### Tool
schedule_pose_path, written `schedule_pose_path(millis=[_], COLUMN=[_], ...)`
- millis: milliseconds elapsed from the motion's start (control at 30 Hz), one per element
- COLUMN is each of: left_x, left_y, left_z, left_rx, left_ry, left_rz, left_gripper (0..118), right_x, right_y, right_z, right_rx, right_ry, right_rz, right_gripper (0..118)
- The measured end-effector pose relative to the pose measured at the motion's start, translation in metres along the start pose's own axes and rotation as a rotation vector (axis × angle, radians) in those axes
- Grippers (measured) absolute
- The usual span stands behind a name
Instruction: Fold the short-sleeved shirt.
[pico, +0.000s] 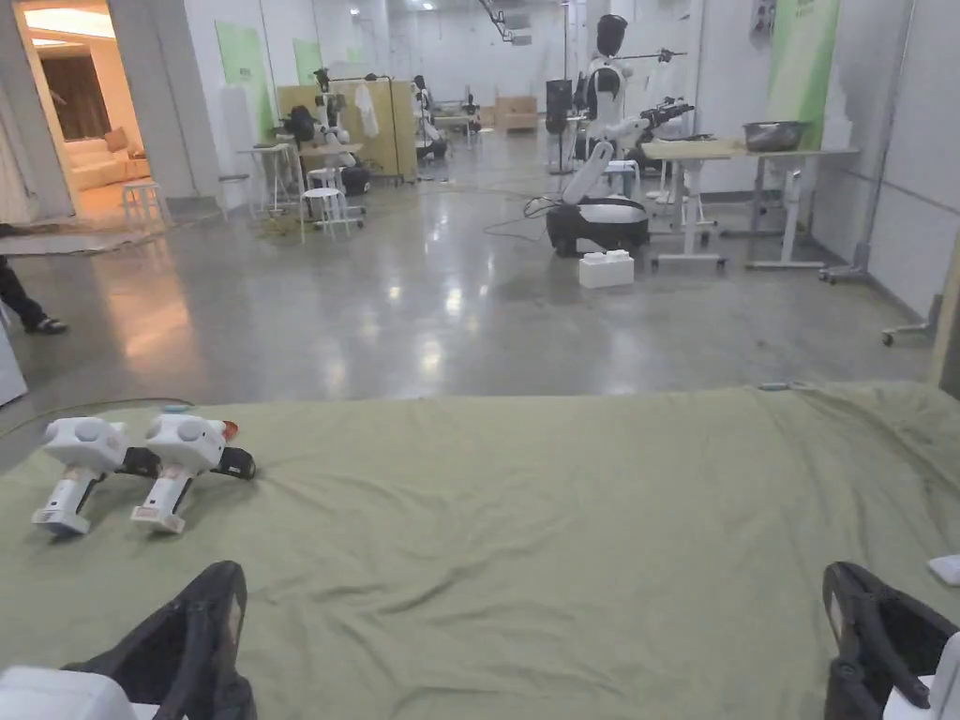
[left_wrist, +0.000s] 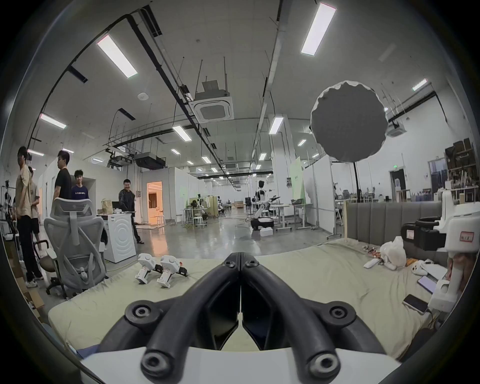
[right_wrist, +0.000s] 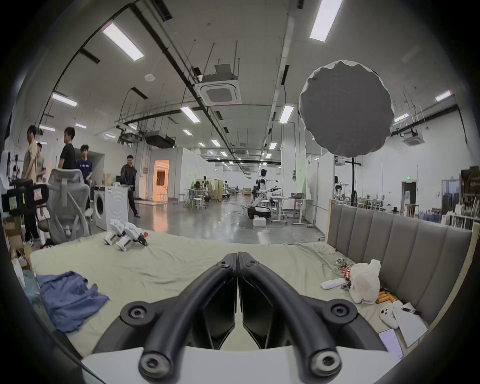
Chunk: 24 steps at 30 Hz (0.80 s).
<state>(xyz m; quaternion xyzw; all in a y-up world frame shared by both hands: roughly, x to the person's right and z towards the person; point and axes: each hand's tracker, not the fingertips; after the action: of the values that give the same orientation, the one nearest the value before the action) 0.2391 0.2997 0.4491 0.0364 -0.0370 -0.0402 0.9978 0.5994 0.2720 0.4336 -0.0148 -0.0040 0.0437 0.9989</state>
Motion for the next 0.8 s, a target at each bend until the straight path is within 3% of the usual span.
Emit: schedule_pose_path(millis=[200, 267, 333, 500, 567, 700, 767, 800], left_x=[-0.006, -0.003, 0.008, 0.036, 0.032, 0.025, 0.024, 0.024], left_y=[-0.001, -0.001, -0.005, -0.081, -0.113, -0.159, -0.174, -0.173], left_z=[-0.007, -0.009, -0.013, -0.009, 0.000, 0.026, 0.037, 0.039], left_rx=[-0.025, -0.040, -0.076, -0.133, -0.185, -0.350, -0.334, -0.320], left_ry=[0.004, 0.011, 0.027, 0.018, -0.111, -0.388, -0.419, -0.406], left_rz=[-0.008, -0.074, -0.299, -1.312, -1.466, -1.582, -1.657, -1.636], left_gripper=[0, 0, 0, 0, 0, 0, 0, 0], right_x=[0.008, 0.010, 0.006, -0.018, -0.019, -0.015, -0.016, -0.016], right_y=[-0.008, -0.009, -0.013, -0.061, -0.086, -0.125, -0.136, -0.134], right_z=[-0.003, -0.003, -0.003, 0.000, 0.007, 0.024, 0.029, 0.030], right_rx=[-0.031, -0.042, -0.034, -0.039, -0.017, -0.008, 0.003, 0.000], right_ry=[-0.018, -0.025, -0.027, -0.034, 0.047, 0.252, 0.271, 0.267], right_rz=[-0.008, 0.034, 0.232, 1.151, 1.389, 1.664, 1.716, 1.675], right_gripper=[0, 0, 0, 0, 0, 0, 0, 0])
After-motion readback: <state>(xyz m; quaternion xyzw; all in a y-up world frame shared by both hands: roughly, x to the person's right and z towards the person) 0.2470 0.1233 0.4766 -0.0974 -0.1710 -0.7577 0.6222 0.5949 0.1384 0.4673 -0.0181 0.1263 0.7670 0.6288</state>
